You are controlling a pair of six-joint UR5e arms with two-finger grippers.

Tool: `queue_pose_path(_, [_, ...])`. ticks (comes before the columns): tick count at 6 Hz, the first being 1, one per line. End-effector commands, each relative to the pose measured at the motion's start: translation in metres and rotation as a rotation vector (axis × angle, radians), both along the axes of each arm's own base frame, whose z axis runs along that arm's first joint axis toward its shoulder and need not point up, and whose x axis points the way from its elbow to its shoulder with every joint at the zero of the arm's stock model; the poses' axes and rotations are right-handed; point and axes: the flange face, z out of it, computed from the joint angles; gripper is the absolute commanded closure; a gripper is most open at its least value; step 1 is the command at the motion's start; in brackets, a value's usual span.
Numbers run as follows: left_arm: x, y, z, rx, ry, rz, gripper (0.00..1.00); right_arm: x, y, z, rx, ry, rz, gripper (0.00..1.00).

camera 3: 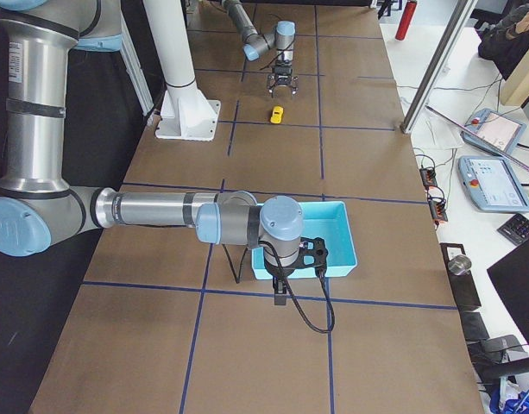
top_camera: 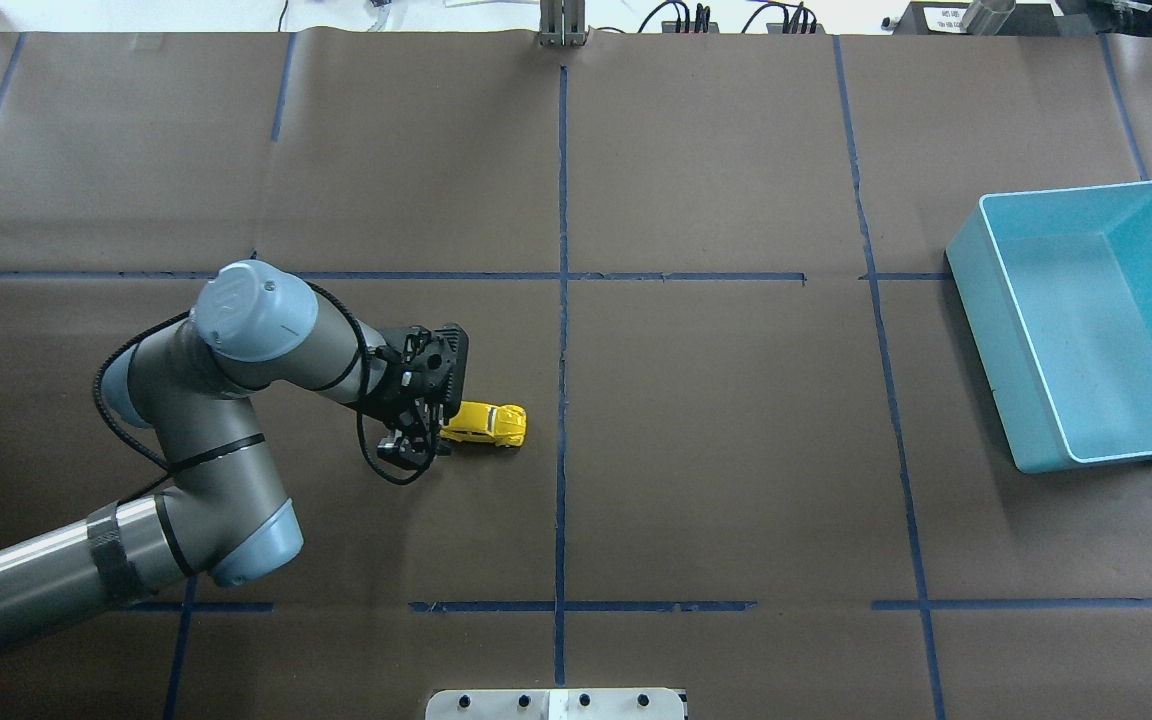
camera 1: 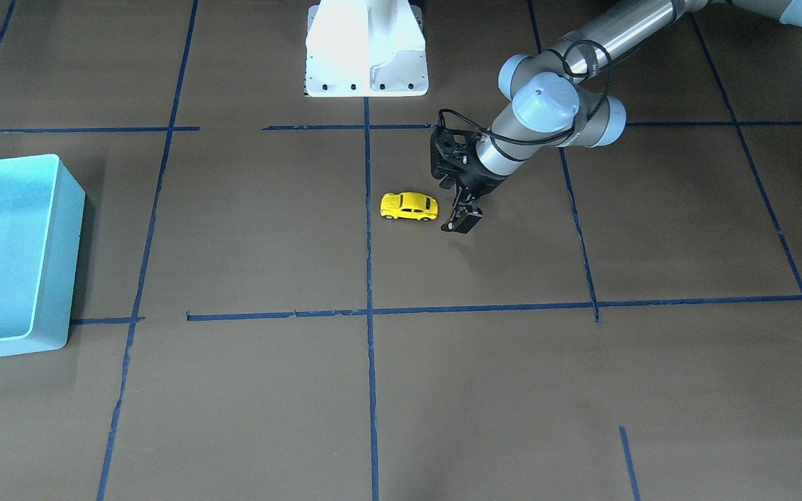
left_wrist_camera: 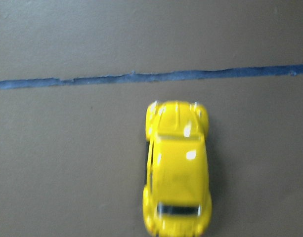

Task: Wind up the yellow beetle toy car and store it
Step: 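Release the car and lift the left gripper away to the side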

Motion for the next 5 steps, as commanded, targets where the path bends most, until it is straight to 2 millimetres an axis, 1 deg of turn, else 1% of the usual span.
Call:
queue_pose_path(1, [-0.082, -0.027, 0.061, -0.057, 0.014, -0.019, 0.00, 0.000, 0.000, 0.000, 0.001, 0.001, 0.000, 0.00])
queue_pose_path(2, [-0.112, -0.033, 0.086, -0.101, -0.024, -0.051, 0.00, 0.000, -0.001, -0.001, 0.002, 0.002, 0.000, 0.00])
queue_pose_path(4, [-0.186, -0.021, 0.120, -0.257, -0.177, -0.135, 0.00, 0.001, -0.002, -0.005, 0.011, 0.008, 0.000, 0.00])
queue_pose_path(5, [-0.223, -0.027, 0.128, -0.316, -0.220, -0.197, 0.00, 0.001, -0.005, -0.008, 0.017, 0.016, 0.000, 0.00])
